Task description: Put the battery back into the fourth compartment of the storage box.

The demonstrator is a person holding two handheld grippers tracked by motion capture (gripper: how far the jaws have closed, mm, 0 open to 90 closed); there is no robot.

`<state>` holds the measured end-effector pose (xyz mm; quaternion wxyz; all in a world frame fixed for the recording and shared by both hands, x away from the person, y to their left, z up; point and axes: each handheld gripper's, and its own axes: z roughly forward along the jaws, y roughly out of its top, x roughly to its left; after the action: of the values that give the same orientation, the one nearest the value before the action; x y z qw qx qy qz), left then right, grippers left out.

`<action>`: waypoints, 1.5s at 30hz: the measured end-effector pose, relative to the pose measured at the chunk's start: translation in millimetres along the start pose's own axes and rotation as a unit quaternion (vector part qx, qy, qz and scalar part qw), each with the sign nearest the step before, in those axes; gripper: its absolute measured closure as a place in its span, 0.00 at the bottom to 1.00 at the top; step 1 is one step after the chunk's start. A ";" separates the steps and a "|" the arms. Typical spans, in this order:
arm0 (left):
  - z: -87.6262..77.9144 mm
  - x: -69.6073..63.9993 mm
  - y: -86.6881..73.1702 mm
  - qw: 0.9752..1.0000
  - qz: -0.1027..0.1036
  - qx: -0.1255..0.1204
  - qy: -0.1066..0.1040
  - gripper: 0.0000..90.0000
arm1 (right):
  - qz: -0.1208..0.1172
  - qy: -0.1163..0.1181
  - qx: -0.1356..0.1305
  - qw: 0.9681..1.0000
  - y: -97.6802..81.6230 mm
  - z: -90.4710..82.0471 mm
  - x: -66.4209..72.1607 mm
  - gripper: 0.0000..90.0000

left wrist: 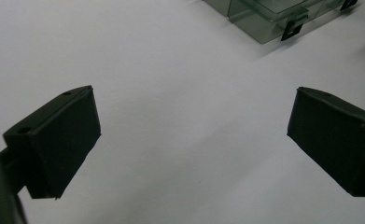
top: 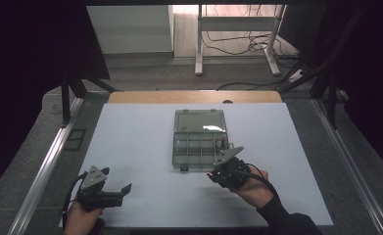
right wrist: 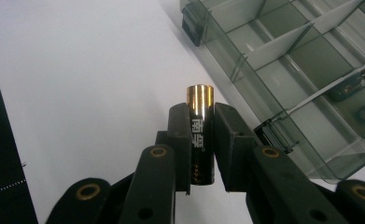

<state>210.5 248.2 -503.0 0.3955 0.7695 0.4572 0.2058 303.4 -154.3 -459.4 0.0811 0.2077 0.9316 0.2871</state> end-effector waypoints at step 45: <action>1.3 1.3 0.3 1.000 -0.005 0.006 -0.001 0.04 | 0.045 -0.028 -0.025 0.998 23.5 -6.3 -53.0 0.85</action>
<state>212.2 248.7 -503.6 0.3929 0.7696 0.4618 0.2001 357.4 -162.8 -439.2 0.0996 0.2552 0.9111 0.3079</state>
